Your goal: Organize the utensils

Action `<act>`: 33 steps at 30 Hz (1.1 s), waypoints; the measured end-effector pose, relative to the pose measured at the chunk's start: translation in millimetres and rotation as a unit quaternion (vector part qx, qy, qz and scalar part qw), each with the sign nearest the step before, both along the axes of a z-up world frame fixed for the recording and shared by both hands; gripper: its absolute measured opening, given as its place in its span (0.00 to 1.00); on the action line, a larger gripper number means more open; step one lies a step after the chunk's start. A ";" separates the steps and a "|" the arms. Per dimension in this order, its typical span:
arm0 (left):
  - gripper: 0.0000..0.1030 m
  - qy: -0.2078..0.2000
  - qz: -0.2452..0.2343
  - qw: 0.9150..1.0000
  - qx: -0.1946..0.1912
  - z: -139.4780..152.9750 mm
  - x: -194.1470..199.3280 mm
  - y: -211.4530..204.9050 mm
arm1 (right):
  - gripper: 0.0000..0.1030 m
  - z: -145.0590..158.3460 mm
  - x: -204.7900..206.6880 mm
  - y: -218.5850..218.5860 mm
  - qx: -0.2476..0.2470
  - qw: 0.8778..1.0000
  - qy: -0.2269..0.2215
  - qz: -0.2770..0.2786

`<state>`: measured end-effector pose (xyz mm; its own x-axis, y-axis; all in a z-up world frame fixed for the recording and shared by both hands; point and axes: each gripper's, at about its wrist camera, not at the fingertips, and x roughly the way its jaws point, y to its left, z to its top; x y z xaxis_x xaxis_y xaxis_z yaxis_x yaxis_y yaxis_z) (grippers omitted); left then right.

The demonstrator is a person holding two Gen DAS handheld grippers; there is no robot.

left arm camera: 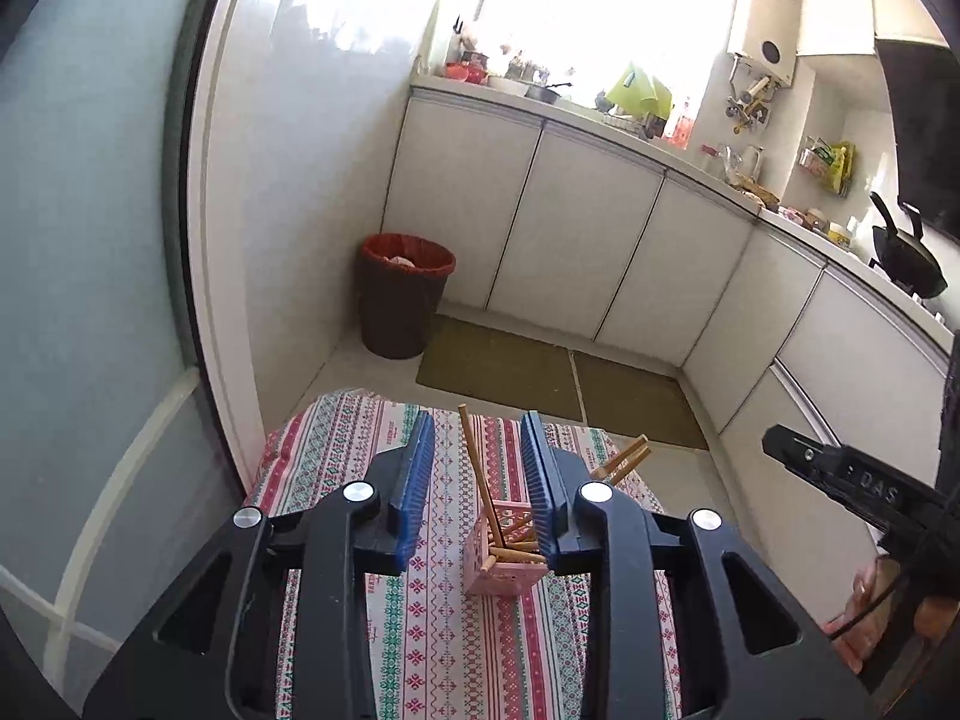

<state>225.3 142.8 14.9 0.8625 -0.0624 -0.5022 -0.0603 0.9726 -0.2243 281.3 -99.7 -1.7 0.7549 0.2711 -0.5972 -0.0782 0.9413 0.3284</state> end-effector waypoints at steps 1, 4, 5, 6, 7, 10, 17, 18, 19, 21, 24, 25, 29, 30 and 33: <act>0.39 -0.007 0.000 1.000 0.010 4.6 -8.5 -8.6 | 0.52 1.2 -16.9 -6.0 -0.010 1.000 -0.009 -0.006; 0.72 -0.038 0.006 0.998 0.043 11.6 -42.6 -36.1 | 0.65 0.9 -65.8 -18.4 -0.062 0.997 -0.039 -0.027; 0.79 -0.046 0.011 0.997 0.059 10.0 -54.4 -45.8 | 0.71 0.0 -83.2 -21.7 -0.078 0.995 -0.050 -0.033; 0.84 -0.052 0.014 0.995 0.078 7.0 -68.0 -57.3 | 0.78 -0.3 -97.5 -24.3 -0.092 0.993 -0.060 -0.038; 0.86 -0.054 0.014 0.995 0.089 4.6 -76.8 -65.2 | 0.81 -1.2 -114.4 -26.6 -0.107 0.991 -0.070 -0.043; 0.93 -0.049 0.005 0.994 0.099 -2.7 -111.4 -86.8 | 0.93 -3.6 -158.3 -34.7 -0.138 0.985 -0.093 -0.055; 0.93 -0.068 0.054 0.987 0.138 -7.2 -178.2 -106.6 | 0.93 -25.3 -224.1 -70.4 -0.092 0.989 -0.053 -0.105; 0.93 -0.050 0.052 0.987 0.144 -8.1 -182.0 -109.0 | 0.93 -27.9 -227.2 -71.6 -0.091 0.990 -0.033 -0.104; 0.93 -0.039 0.048 0.987 0.147 -8.7 -186.1 -111.6 | 0.93 -29.8 -231.1 -74.2 -0.085 0.991 -0.020 -0.103; 0.93 -0.028 0.049 0.986 0.159 -9.1 -191.1 -116.9 | 0.93 -30.4 -241.0 -77.2 -0.075 0.991 -0.019 -0.106; 0.93 -0.019 0.038 0.987 0.156 -9.9 -195.7 -119.8 | 0.93 -26.0 -247.1 -76.7 -0.086 0.989 -0.025 -0.114; 0.93 -0.017 0.036 0.987 0.153 -9.4 -195.9 -119.8 | 0.93 -25.9 -247.6 -77.0 -0.085 0.990 -0.021 -0.113; 0.93 -0.013 0.028 0.989 0.146 -10.1 -198.4 -121.2 | 0.93 -25.1 -246.6 -77.3 -0.083 0.990 -0.020 -0.115; 0.93 -0.011 0.027 0.989 0.147 -10.7 -199.0 -121.6 | 0.93 -25.2 -247.5 -75.1 -0.082 0.990 -0.019 -0.115; 0.93 -0.010 0.024 0.989 0.145 -12.2 -202.2 -122.3 | 0.93 -26.6 -246.9 -73.3 -0.083 0.990 -0.015 -0.111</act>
<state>23.2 20.5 2.7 0.8707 0.1224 -0.4763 -0.1060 0.9925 0.0613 34.3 -172.9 -28.3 0.8034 -0.0046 -0.5955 0.1301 0.9772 0.1679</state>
